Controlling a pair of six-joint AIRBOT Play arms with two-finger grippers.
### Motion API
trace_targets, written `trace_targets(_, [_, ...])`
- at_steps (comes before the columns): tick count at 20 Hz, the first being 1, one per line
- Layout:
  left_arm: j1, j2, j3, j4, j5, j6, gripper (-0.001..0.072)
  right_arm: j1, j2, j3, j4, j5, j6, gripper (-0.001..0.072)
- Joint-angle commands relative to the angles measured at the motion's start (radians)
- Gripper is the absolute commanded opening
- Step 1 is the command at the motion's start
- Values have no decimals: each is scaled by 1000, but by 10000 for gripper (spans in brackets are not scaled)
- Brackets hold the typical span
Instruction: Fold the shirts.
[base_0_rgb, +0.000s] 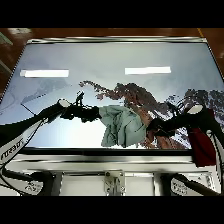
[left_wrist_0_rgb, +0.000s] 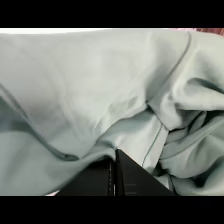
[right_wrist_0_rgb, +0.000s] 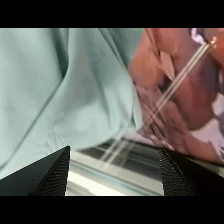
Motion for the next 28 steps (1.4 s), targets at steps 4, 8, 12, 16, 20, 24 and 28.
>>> trace_targets(4, [0,45,4,0,-14,46,39,30,-207,-12,199,-77,-8,673])
trace_targets(8, [0,48,6,0,-15,47,39,78,-277,-12,208,-71,19,483])
trace_targets(12, [2,76,31,15,-21,72,37,145,-278,2,190,-80,-48,74])
trace_targets(16, [13,243,171,271,-26,6,35,112,-122,136,175,66,-162,73])
trace_targets(20, [62,492,425,422,-26,3,36,14,130,437,114,234,-180,73])
trace_targets(24, [67,693,691,566,-26,3,36,-22,352,777,105,134,-180,73])
trace_targets(28, [67,836,779,663,-33,3,37,-22,473,974,70,-22,-139,73])
